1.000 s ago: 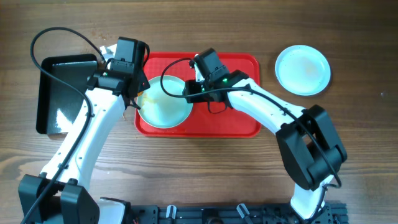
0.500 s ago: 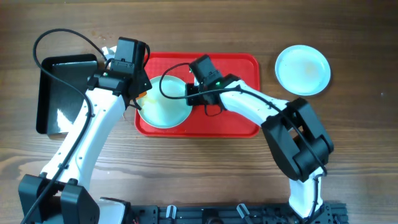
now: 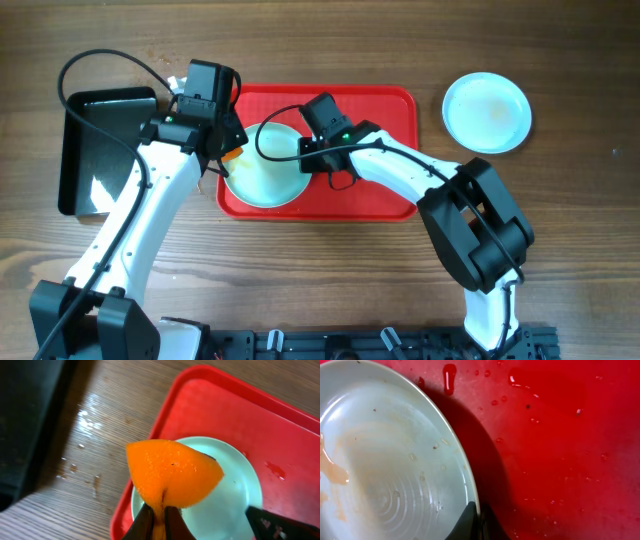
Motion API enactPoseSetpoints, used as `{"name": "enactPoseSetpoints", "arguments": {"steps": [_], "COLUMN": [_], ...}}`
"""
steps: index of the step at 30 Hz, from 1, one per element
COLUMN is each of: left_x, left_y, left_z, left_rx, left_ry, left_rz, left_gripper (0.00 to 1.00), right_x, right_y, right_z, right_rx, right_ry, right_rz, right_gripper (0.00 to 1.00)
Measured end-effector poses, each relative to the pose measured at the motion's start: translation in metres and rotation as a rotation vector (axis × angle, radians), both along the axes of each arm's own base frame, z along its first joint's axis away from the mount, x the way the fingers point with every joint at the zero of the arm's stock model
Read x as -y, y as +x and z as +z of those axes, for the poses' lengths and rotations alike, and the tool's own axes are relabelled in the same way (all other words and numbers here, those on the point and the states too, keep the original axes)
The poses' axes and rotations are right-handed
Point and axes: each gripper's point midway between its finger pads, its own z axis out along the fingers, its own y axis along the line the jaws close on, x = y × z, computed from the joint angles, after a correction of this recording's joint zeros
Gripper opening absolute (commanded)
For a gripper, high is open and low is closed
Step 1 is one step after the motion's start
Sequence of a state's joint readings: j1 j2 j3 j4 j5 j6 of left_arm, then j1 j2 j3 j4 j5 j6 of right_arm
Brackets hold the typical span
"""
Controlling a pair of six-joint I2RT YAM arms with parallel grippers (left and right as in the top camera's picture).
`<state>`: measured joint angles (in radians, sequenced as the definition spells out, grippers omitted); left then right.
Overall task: Clean dirty plates on tray and stack at the side
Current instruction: 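Keep scrubbing the plate center with the sponge in the left gripper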
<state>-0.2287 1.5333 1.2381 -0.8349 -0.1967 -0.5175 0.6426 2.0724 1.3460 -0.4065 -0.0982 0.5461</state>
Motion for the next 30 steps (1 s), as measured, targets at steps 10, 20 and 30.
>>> {"name": "enactPoseSetpoints", "arguments": {"steps": [10, 20, 30], "left_x": [0.040, 0.081, 0.091], "left_y": [-0.005, -0.003, -0.007], "left_z": [-0.034, -0.098, -0.133], "left_rx": [-0.024, -0.121, -0.188], "left_ry": [-0.113, -0.129, -0.112], "left_rz": [-0.103, -0.194, -0.216], "left_gripper": [0.04, 0.04, 0.04], "right_x": [0.032, 0.048, 0.049], "right_y": [-0.006, -0.004, -0.003], "right_z": [0.003, 0.004, 0.004], "right_rx": [-0.071, -0.063, -0.056], "right_ry": [-0.131, -0.212, -0.220], "right_rz": [-0.014, -0.002, -0.004], "right_gripper": [0.04, 0.04, 0.04]}}
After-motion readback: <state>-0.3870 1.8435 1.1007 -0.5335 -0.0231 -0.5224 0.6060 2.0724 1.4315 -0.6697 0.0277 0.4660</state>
